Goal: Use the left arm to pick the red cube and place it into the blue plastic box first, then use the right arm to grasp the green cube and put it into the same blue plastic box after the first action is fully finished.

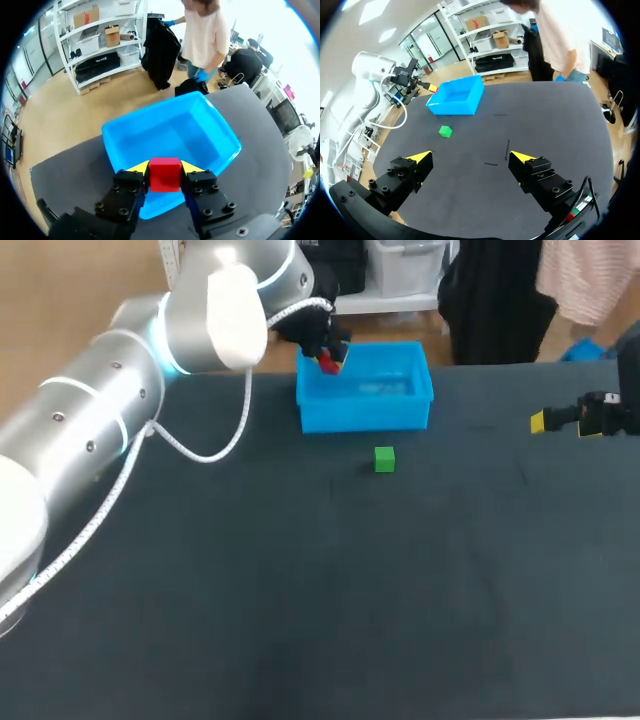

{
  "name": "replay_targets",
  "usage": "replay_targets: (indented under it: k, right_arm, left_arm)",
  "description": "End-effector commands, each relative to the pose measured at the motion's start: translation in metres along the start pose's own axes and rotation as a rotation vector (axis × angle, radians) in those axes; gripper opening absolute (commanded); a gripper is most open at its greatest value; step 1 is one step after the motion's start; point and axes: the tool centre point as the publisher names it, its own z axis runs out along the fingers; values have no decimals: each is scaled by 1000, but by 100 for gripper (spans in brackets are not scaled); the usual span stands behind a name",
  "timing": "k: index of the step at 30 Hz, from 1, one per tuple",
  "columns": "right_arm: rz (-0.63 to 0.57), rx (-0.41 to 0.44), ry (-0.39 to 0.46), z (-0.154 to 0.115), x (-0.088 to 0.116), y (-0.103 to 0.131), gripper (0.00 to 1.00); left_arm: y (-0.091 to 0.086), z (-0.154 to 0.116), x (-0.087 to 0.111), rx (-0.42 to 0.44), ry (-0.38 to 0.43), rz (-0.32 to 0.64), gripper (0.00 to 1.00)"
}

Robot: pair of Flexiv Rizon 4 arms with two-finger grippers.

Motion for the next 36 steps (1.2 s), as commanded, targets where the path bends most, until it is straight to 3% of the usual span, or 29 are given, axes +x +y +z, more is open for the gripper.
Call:
replay_targets:
  k: [1,11,12,15,24,36]
  right_arm:
    - [-1,0,0,0,0,0,100]
    - [-1,0,0,0,0,0,100]
    - [-1,0,0,0,0,0,100]
    - [-1,0,0,0,0,0,100]
    - [-1,0,0,0,0,0,100]
    - [-1,0,0,0,0,0,100]
  left_arm:
    - [2,12,-9,7,33,-1,0]
    - [1,24,-5,7,87,-24,0]
    - [1,25,-5,8,88,-26,13]
    - [1,25,-7,6,94,-24,100]
    - [-4,8,-16,17,69,-12,100]
    - [-16,-51,-18,8,47,14,100]
